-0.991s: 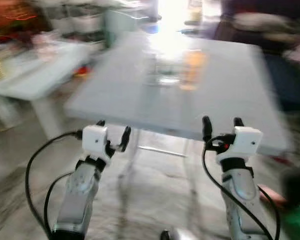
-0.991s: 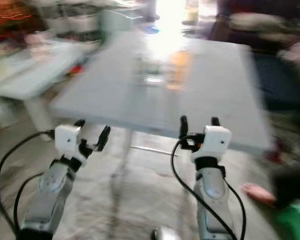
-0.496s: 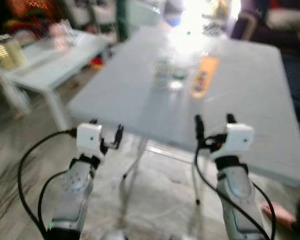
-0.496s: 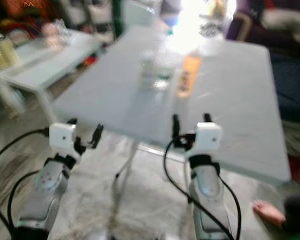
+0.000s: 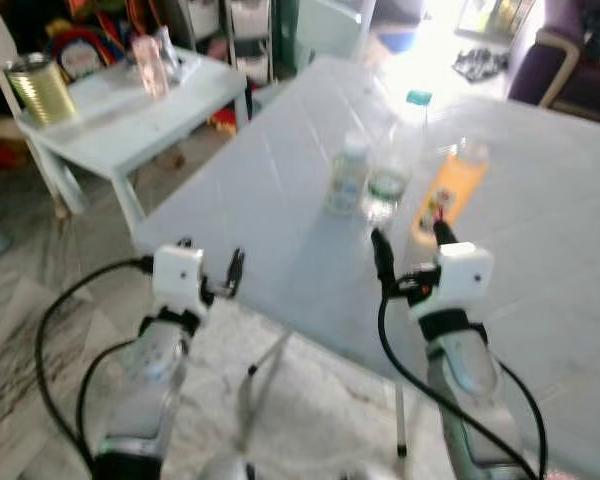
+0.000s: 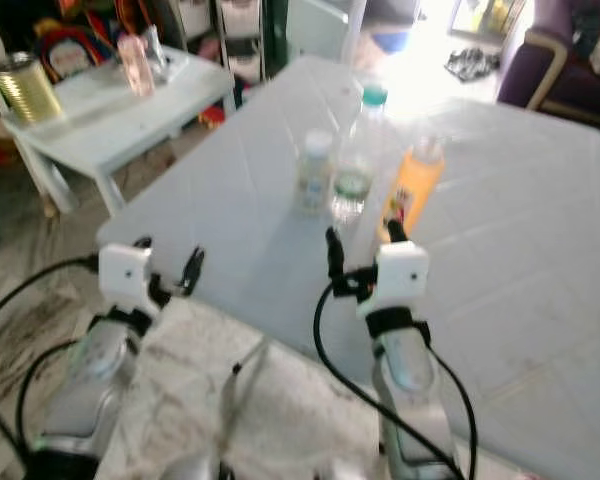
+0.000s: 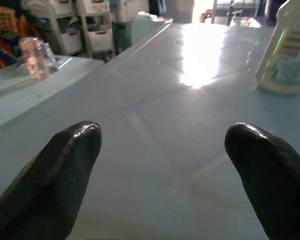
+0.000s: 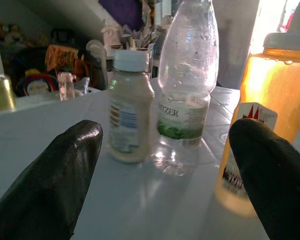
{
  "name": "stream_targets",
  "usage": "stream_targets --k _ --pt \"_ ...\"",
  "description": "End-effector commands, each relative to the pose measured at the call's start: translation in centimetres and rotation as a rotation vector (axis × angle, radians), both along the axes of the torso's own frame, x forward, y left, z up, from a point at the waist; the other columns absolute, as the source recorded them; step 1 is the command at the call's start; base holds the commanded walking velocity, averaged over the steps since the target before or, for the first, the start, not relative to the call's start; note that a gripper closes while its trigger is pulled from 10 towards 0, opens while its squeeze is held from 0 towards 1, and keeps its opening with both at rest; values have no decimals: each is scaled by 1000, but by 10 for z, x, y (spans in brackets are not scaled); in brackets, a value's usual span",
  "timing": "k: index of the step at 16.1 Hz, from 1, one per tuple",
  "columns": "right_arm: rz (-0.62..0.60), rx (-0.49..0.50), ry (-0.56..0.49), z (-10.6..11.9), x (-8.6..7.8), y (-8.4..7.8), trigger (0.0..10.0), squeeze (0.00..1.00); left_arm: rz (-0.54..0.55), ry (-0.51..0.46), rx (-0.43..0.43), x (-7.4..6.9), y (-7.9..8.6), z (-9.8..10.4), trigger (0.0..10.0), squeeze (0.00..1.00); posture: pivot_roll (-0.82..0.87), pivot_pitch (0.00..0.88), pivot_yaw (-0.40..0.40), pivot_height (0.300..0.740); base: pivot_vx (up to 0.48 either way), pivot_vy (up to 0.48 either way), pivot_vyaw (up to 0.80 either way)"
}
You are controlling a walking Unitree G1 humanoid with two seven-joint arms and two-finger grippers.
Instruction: Restocking fridge
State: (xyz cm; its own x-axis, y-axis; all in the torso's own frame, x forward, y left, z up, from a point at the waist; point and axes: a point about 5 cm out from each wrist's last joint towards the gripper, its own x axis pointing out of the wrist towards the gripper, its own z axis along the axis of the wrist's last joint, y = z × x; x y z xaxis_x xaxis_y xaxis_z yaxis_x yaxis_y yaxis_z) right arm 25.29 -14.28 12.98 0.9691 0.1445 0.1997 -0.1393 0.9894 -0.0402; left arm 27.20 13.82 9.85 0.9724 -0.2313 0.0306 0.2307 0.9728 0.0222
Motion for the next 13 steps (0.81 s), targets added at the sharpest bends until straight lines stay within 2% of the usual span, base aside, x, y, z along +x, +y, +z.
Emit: stream_targets --k 1,5,10,13 --pt "-10 -18 3 0 -3 -5 10000 0 -30 -9 8 0 -9 3 10000 0 58 87 -14 740 0 0 0" --pt "-15 -36 -12 4 3 0 10000 0 -16 -12 17 1 -5 4 10000 0 62 100 -20 740 0 0 0" --pt "-170 -64 -56 15 18 -22 10000 0 -26 -1 14 -2 -7 2 10000 0 67 104 -10 740 0 0 0" --pt "-210 -82 -80 23 26 -31 10000 0 -32 -4 12 -1 -10 3 10000 0 67 103 -9 740 0 0 0"
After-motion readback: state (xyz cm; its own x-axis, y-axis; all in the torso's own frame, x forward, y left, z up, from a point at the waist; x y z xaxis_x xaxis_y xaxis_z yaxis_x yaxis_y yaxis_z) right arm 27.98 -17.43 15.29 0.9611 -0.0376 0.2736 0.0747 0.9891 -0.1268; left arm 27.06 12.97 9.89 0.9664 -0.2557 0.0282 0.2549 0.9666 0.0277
